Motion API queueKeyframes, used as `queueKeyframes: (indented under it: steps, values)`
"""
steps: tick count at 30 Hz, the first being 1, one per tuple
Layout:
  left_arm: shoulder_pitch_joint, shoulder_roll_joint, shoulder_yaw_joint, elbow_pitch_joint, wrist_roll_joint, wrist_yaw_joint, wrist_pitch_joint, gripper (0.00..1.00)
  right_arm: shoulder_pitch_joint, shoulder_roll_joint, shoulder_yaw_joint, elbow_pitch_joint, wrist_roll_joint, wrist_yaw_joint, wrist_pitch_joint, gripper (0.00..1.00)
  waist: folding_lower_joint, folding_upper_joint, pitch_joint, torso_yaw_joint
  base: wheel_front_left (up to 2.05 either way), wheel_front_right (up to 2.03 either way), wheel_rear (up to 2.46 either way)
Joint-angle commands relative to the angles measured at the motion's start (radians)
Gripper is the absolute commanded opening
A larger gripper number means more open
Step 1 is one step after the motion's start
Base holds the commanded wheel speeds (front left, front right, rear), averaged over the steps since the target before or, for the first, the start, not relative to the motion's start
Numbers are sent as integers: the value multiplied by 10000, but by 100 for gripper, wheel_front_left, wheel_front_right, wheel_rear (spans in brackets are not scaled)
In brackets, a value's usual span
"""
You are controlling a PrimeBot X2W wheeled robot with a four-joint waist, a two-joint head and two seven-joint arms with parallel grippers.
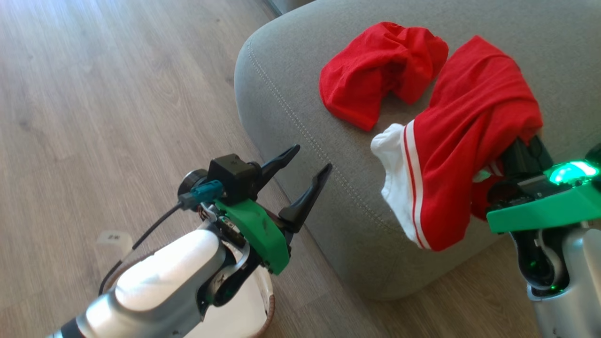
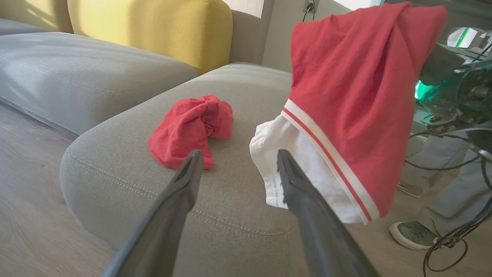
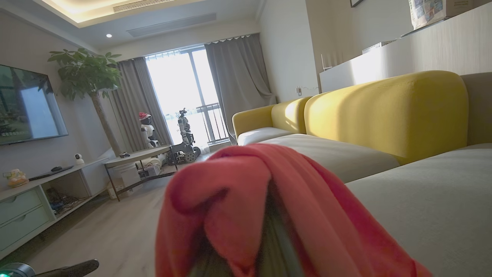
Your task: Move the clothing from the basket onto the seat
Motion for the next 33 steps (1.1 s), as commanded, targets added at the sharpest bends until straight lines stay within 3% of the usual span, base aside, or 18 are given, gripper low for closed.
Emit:
queueKeyframes:
  steps: [1,13,22,33]
  values:
    - [-720,277,394,-254,113,4,-63,100,-343,23,66,-431,-69,-2,60,0,0,-1,82,15,0,0,0]
    - [-1327,481,451,-626,258,4,289,100,-2500,-717,37,659,394,-2,759,0,0,-1,1153,321,0,0,0]
    - [-2043,731,498,-1027,467,-12,776,100,-5132,-1810,-6,3357,736,-2,435,0,0,-1,2482,837,0,0,0]
    - [-2814,753,530,-1333,708,-76,1113,100,-7411,-2464,539,6503,251,-2,444,0,0,-1,3894,1614,0,0,0]
